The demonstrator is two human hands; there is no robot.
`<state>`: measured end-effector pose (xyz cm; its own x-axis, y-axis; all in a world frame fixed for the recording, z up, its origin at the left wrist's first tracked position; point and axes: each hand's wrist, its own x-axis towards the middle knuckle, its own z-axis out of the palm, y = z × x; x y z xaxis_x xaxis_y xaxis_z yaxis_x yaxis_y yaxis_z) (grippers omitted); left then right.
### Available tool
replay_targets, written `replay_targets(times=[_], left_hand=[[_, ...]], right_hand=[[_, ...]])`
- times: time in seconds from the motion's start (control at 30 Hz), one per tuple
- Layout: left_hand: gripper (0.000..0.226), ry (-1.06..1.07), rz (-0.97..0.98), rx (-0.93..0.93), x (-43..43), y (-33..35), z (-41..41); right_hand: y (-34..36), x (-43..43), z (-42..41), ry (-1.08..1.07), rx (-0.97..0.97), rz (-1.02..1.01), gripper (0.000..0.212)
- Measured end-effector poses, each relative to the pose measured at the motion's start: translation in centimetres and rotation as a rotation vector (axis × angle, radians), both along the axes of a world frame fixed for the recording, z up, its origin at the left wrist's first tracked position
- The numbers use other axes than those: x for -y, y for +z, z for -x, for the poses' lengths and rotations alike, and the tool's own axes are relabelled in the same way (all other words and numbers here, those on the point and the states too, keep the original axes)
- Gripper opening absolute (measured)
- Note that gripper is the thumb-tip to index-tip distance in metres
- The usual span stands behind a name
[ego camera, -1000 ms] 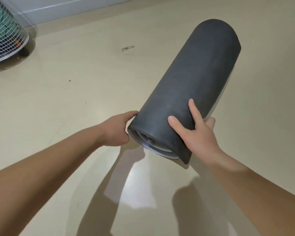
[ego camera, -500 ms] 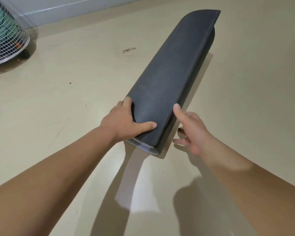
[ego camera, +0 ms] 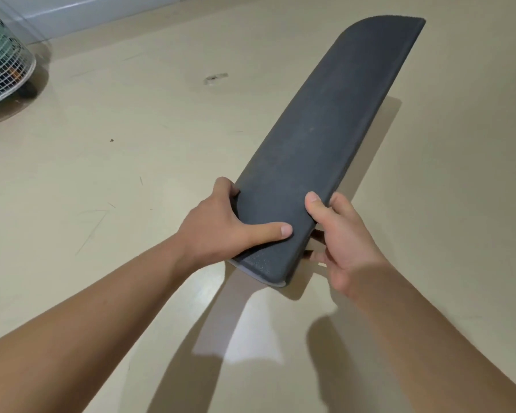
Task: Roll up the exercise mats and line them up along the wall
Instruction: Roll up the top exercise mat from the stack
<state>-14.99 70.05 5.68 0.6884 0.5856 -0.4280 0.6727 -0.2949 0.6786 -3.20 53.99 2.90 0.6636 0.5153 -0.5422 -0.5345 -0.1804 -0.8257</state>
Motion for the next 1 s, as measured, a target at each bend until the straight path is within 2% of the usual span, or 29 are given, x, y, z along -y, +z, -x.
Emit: replay_targets(times=[0.13,0.2,0.23,0.33,0.4,0.43,0.47,0.53,0.6,0.67,0.73,0.77,0.83,0.9,1.0], left_hand=[[0.092,-0.033,0.231,0.036,1.2,-1.1,0.0],[0.086,-0.11,0.188,-0.022,0.6,-0.7,-1.0],[0.079,-0.2,0.061,-0.082,0.1,-0.3,-1.7],[0.066,-0.476,-0.54,-0.184,0.1,1.1,-3.4],[0.064,-0.562,-0.704,-0.186,1.5,1.1,-4.2],[0.076,-0.576,-0.709,-0.236,2.2,0.6,-4.5],[0.1,-0.555,-0.693,-0.323,2.5,-0.1,-4.7],[0.145,-0.467,-0.655,-0.441,2.2,-1.2,-5.1],[0.161,-0.391,-0.616,-0.451,1.2,-1.5,-5.4],[0.157,-0.37,-0.553,-0.426,0.0,-1.3,-5.8],[0.147,-0.324,-0.458,-0.392,-1.7,-1.0,-6.0],[0.143,-0.291,-0.399,-0.371,-2.8,-0.8,-5.8],[0.135,-0.238,-0.279,-0.32,-4.8,-0.3,-5.4],[0.127,-0.224,-0.216,-0.285,-5.7,0.1,-5.3],[0.122,-0.222,-0.189,-0.222,-5.2,0.1,-5.3]], right_hand=[[-0.4,1.7,0.4,0.026,0.249,0.31,0.04],[-1.1,1.6,0.6,0.049,0.321,0.435,0.04],[-1.3,1.4,0.7,0.036,0.336,0.447,0.039],[-2.3,0.2,0.7,0.026,0.469,0.487,0.051],[-2.7,-0.9,0.2,0.062,0.566,0.472,0.046],[-2.7,-1.3,-0.1,0.072,0.578,0.407,0.038],[-2.6,-1.6,-0.5,0.079,0.567,0.325,0.03],[-2.6,-1.3,-1.5,0.043,0.548,0.222,0.038],[-3.2,-0.5,-2.5,-0.056,0.468,0.269,0.062],[-4.1,0.2,-3.3,-0.053,0.204,0.301,0.078],[-5.2,0.4,-3.2,0.055,-0.108,0.204,0.082],[-5.8,0.3,-3.0,0.098,-0.205,0.159,0.086],[-6.3,-0.5,-2.8,0.116,-0.302,0.044,0.088],[-6.2,-1.7,-2.4,0.059,-0.326,-0.112,0.079],[-5.0,-2.7,-1.6,-0.08,-0.264,-0.136,0.069]])
